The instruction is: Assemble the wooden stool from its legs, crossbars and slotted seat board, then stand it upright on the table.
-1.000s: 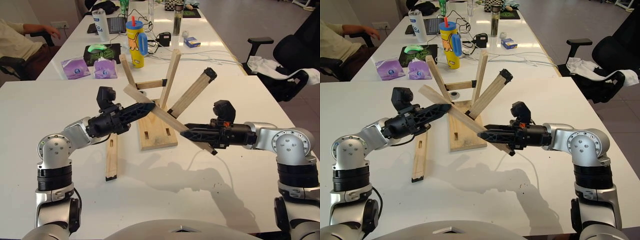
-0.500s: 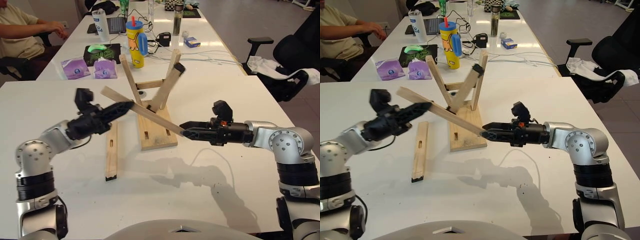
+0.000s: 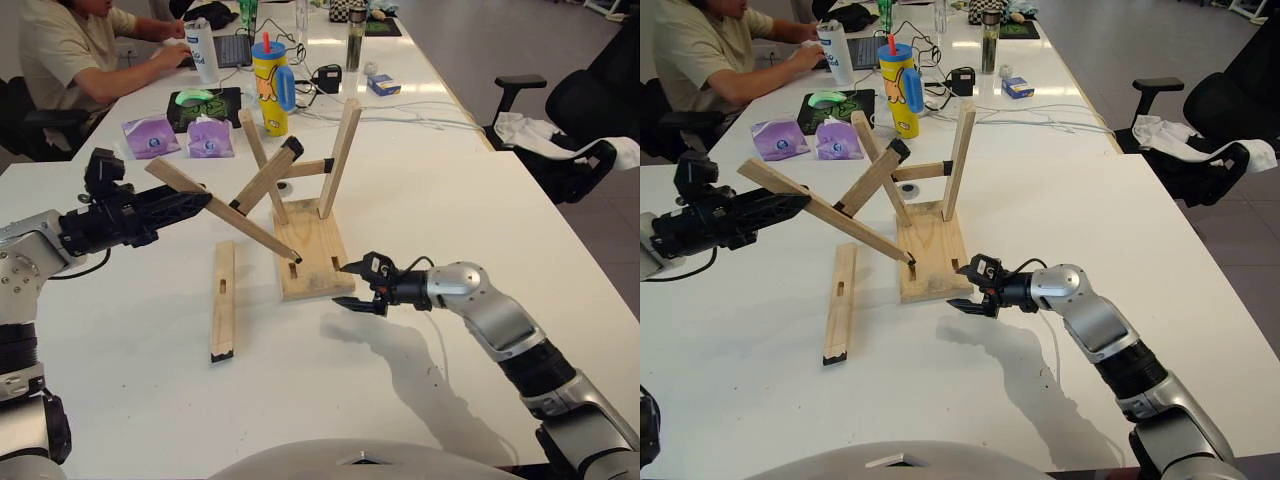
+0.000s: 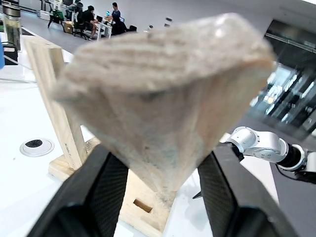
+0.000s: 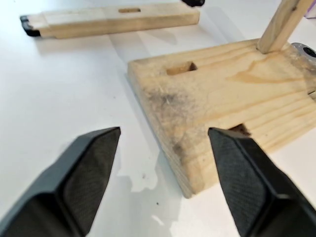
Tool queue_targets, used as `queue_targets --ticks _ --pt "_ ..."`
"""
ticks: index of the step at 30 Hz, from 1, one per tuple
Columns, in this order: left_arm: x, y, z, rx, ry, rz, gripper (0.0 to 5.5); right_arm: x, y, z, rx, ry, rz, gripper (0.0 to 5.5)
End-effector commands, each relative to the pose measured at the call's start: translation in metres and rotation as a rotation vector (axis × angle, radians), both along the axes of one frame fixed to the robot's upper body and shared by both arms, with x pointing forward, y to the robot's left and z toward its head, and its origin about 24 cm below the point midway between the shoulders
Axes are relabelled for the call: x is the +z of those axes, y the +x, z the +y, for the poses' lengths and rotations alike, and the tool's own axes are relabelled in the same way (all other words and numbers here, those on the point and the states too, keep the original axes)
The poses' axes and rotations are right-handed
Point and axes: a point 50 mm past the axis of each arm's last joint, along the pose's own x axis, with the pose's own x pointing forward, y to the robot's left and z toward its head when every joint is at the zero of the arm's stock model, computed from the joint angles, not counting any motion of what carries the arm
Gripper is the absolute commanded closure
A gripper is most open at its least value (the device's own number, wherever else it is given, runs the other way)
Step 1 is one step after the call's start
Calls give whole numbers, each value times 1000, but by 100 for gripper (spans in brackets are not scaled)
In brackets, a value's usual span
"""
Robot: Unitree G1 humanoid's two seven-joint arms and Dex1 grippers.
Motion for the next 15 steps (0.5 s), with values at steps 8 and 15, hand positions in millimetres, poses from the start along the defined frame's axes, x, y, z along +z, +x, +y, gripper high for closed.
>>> queue_targets --ticks 8,15 --pt "-17 18 -10 -100 248 -67 347 -19 5 0 4 -42 15 218" --pt "-4 32 -20 -192 412 -142 347 -27 0 -2 34 -83 70 218"
